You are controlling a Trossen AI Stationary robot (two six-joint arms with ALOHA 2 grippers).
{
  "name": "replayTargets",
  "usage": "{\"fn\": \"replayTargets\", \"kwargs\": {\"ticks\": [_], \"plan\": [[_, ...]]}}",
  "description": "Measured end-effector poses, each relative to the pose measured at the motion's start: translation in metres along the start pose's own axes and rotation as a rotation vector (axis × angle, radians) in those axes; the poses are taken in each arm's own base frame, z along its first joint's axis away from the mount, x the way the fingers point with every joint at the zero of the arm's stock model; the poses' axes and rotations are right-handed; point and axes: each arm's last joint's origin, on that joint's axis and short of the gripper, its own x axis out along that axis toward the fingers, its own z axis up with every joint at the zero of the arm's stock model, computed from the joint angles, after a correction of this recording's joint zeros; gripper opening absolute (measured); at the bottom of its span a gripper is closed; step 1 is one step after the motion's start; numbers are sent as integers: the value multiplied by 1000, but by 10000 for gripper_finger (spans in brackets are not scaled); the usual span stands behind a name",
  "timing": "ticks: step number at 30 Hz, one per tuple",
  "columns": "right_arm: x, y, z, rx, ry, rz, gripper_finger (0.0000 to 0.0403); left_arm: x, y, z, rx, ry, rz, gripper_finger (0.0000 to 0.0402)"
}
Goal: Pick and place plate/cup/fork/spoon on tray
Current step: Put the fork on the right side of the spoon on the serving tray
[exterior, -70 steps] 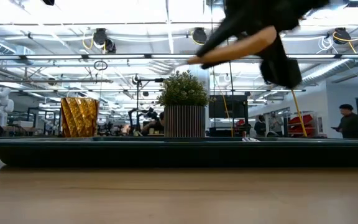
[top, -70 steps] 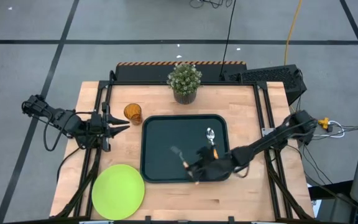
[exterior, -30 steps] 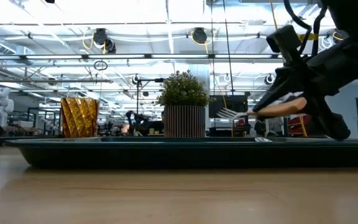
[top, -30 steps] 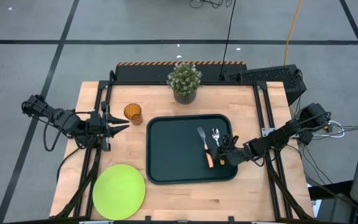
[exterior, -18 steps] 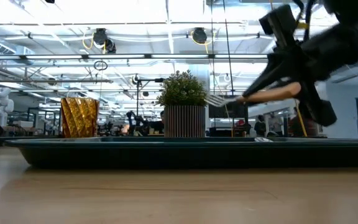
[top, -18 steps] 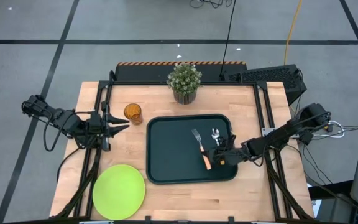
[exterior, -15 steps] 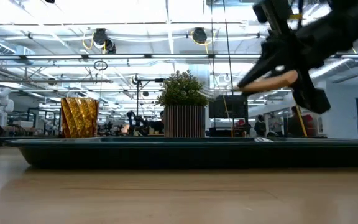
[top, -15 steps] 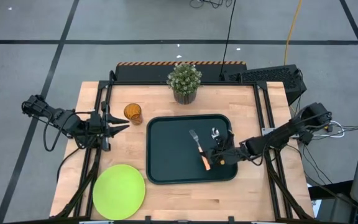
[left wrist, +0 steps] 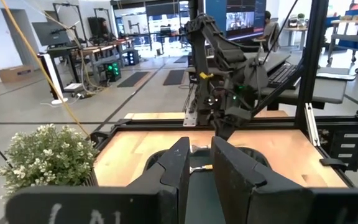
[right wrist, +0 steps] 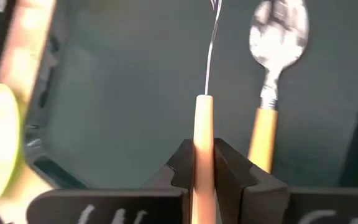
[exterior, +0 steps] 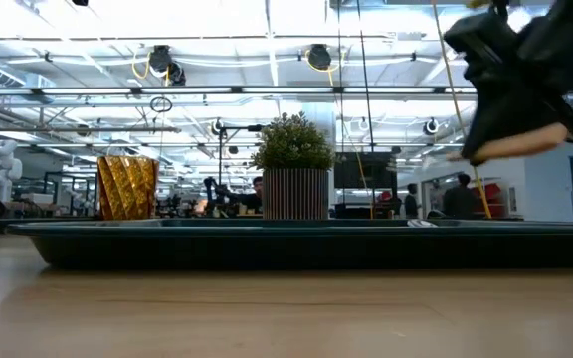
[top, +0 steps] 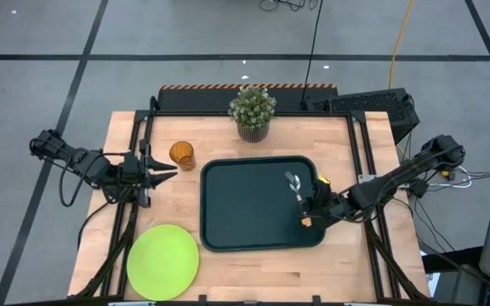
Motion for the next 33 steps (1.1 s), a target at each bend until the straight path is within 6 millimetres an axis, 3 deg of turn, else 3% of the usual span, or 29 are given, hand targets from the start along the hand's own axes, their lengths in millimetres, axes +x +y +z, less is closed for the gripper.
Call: {"fn": "replayTargets", "kwargs": {"ticks": [14, 20, 33], "plan": [[16, -56, -20, 69, 1, -137, 27, 0, 0, 0, -3, 0, 0, 72], [20, -63, -21, 93, -64, -98, 22, 0, 0, 0, -3, 0, 1, 72], [36, -79, -26, 184, -24, 36, 38, 0, 0, 0, -7, 0, 1, 72]]}}
